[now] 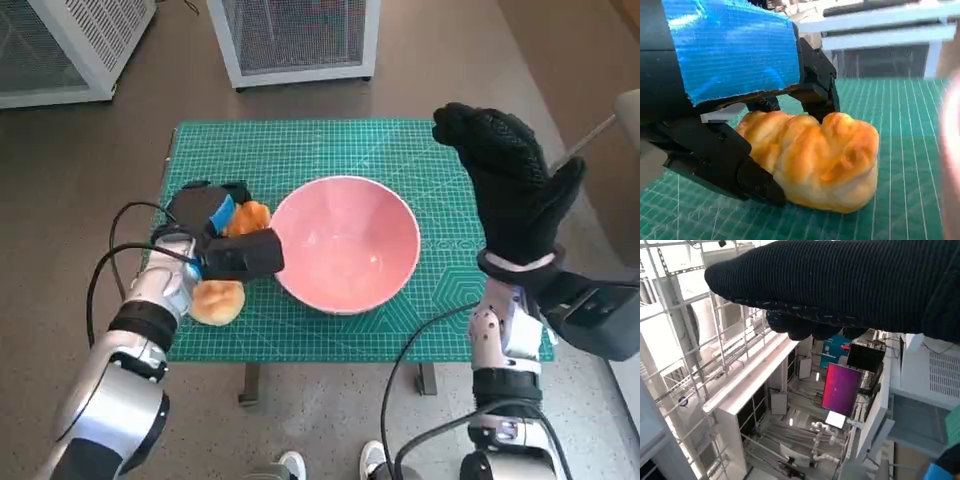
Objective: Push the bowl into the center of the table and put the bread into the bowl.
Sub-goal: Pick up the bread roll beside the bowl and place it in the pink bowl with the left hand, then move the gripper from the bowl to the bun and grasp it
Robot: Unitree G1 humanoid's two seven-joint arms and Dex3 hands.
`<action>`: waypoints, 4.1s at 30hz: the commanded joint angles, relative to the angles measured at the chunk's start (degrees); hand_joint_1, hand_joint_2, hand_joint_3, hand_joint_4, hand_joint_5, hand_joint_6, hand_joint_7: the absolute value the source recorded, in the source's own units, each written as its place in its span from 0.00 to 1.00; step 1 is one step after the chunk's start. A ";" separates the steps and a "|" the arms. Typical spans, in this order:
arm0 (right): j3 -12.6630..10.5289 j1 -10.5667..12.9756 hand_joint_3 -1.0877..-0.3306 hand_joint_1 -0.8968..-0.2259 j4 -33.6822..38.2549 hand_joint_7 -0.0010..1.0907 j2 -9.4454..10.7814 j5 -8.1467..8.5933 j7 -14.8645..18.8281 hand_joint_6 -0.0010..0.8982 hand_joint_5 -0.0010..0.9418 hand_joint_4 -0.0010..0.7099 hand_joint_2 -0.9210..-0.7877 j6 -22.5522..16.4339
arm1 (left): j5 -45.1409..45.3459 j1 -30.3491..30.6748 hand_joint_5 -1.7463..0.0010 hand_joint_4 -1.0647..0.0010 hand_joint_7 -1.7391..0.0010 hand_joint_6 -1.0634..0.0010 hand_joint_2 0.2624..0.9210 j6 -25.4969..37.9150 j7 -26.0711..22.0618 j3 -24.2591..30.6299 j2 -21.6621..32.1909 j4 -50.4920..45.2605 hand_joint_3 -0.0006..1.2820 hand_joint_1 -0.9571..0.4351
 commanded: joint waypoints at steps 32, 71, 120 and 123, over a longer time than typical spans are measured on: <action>0.32 0.13 0.69 0.49 1.33 0.53 -0.18 -0.62 0.51 0.05 0.00 0.42 0.00 0.56 | -4.00 16.92 0.39 0.25 0.38 0.33 0.98 3.72 -9.45 14.05 2.38 -68.01 0.01 0.69; 0.02 0.76 0.70 0.48 0.64 0.53 -0.67 -0.80 0.53 0.03 0.00 0.41 0.00 -0.21 | -5.19 17.38 1.00 0.94 0.96 0.77 0.82 -2.89 -30.28 9.46 1.60 -61.94 0.00 0.51; 1.75 1.85 0.69 0.48 -0.99 0.54 -0.21 -0.86 -0.66 0.02 0.00 0.41 0.00 1.36 | -13.61 46.79 1.00 1.00 1.00 0.82 0.67 17.20 -50.03 28.20 21.56 -93.51 0.00 0.69; 1.70 1.71 0.68 0.49 -0.71 0.54 -0.41 -0.70 -0.34 0.01 0.00 0.41 0.00 1.42 | -12.59 45.83 1.00 1.00 1.00 0.83 0.68 17.55 -50.02 25.60 21.20 -91.69 0.01 0.72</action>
